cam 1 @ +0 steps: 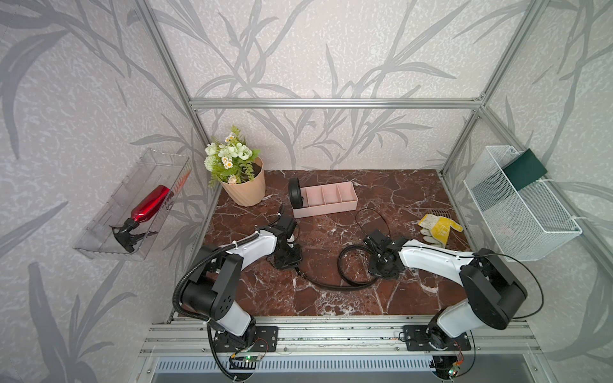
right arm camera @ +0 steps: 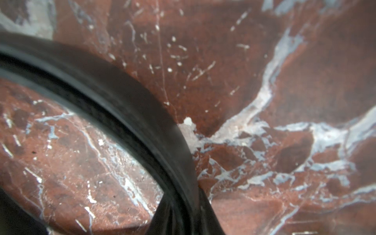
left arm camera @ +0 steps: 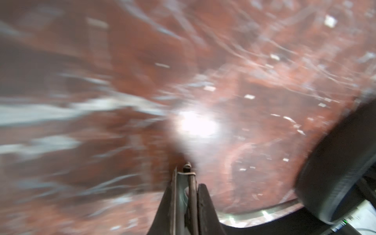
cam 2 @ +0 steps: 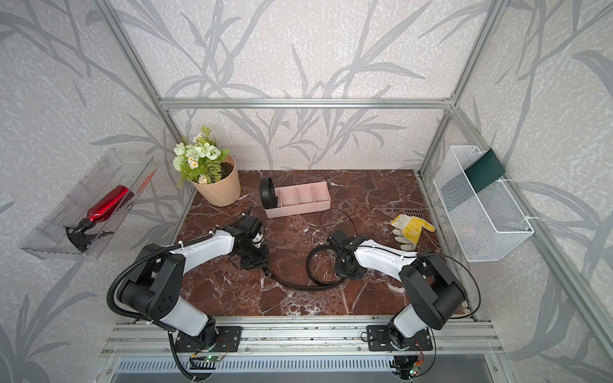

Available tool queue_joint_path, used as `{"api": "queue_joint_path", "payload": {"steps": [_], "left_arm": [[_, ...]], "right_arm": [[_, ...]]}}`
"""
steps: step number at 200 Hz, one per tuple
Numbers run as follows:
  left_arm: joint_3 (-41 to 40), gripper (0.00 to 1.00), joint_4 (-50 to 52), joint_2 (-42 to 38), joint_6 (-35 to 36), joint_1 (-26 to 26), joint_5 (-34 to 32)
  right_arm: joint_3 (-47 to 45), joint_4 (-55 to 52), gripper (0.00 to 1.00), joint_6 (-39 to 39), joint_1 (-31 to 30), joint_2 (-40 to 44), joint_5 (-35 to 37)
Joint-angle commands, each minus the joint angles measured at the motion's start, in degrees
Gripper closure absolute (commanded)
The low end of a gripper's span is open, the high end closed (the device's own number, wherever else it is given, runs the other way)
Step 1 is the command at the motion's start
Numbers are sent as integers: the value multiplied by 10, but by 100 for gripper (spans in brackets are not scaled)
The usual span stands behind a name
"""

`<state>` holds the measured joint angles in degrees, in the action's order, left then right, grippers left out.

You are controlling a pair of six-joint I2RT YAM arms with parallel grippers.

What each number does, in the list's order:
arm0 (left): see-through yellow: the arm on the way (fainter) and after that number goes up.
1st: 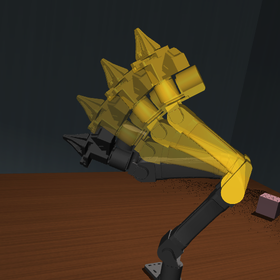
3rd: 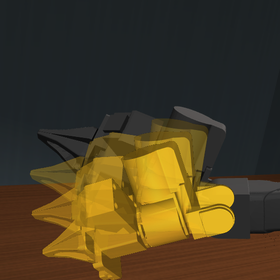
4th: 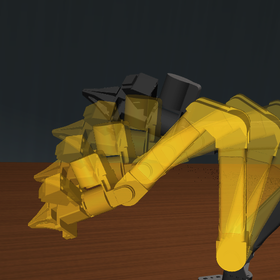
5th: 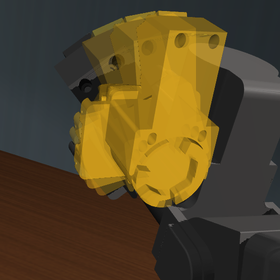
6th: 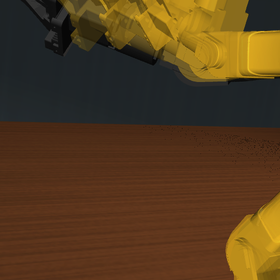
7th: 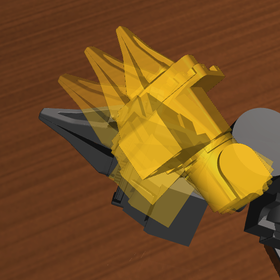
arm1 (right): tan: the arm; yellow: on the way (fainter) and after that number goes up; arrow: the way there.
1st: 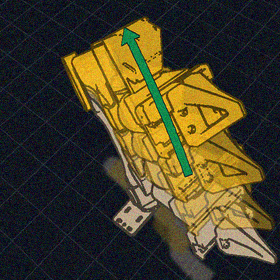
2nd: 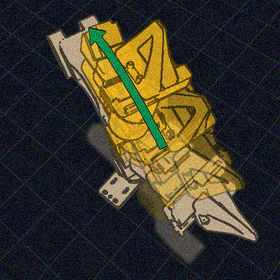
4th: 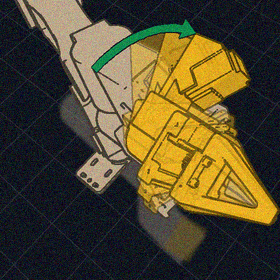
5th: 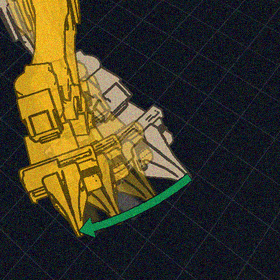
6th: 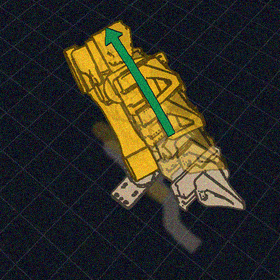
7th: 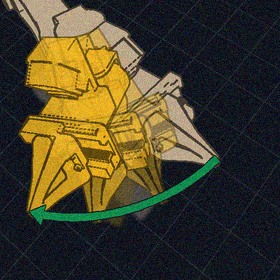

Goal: Place the belts into the storage roll
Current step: Roll the belt at the center of the board.

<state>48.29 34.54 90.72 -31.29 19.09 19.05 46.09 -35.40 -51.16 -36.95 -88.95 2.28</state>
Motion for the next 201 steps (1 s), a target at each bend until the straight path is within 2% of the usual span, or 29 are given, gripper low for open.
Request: {"api": "queue_joint_path", "payload": {"steps": [1,80,129,201], "left_arm": [[-3,100,61,1,63,-46,-74],[83,100,111,63,144,-184,-105],[101,100,109,95,156,-266,-121],[136,100,125,119,173,-314,-163]], "right_arm": [[-22,-16,76,56,23,-38,30],[-5,-14,72,122,51,-69,39],[19,-23,72,142,53,-103,51],[55,-34,68,184,52,-141,56]]}}
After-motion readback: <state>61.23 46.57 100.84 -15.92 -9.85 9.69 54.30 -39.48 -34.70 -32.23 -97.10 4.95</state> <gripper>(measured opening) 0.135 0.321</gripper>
